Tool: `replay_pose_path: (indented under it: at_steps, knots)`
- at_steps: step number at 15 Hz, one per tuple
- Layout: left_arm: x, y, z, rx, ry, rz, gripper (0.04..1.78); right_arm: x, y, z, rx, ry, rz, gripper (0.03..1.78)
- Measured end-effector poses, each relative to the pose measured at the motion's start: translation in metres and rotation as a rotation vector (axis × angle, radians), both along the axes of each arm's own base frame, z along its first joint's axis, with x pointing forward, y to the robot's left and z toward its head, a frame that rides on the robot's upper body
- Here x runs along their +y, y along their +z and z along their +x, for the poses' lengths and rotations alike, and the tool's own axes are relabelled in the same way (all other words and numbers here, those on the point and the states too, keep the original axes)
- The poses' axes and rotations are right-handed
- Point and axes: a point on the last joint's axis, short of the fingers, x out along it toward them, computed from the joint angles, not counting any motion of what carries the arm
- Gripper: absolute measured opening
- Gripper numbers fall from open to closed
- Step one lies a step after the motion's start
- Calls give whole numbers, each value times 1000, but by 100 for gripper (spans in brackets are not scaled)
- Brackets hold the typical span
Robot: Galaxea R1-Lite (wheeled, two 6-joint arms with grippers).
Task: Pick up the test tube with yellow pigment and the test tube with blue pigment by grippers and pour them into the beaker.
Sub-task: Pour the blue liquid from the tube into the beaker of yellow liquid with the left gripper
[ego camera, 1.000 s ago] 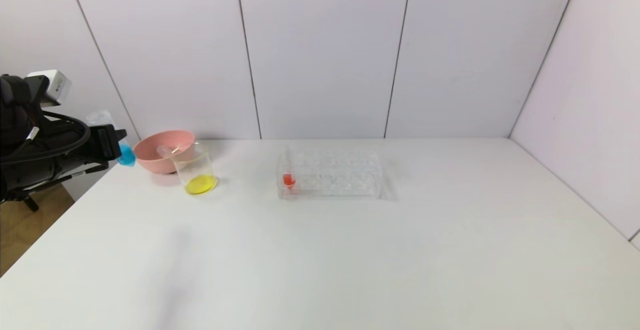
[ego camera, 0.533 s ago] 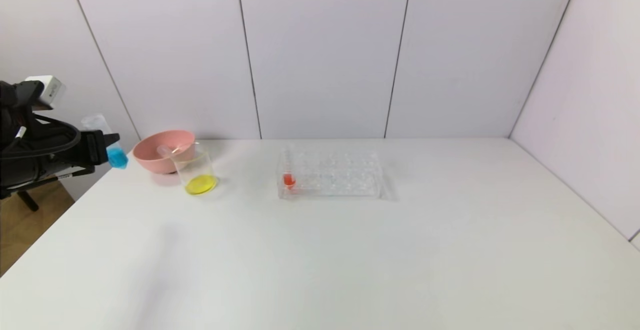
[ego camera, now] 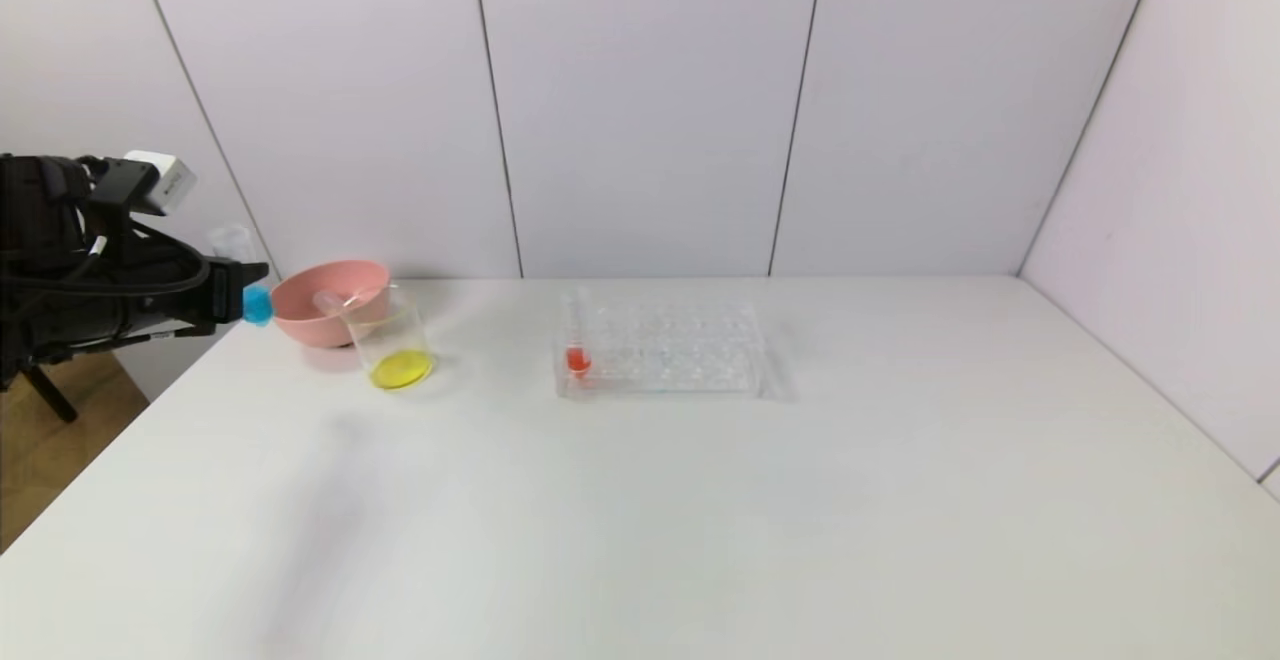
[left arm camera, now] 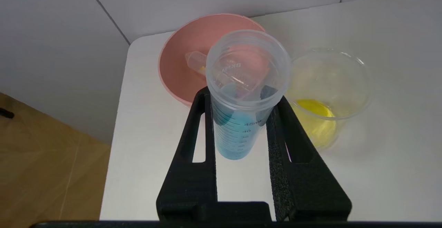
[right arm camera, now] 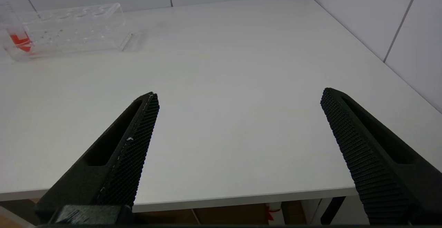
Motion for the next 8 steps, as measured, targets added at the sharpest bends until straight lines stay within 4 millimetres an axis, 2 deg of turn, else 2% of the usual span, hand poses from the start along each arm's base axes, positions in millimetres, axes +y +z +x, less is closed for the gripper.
replay_pose_path:
  at_steps: [4, 8]
  knots:
    - [3, -8, 12, 42, -22, 43, 44, 0, 0, 0, 0, 0, 0, 171]
    - [0, -1, 16, 90, -98, 79, 44, 0, 0, 0, 0, 0, 0, 171]
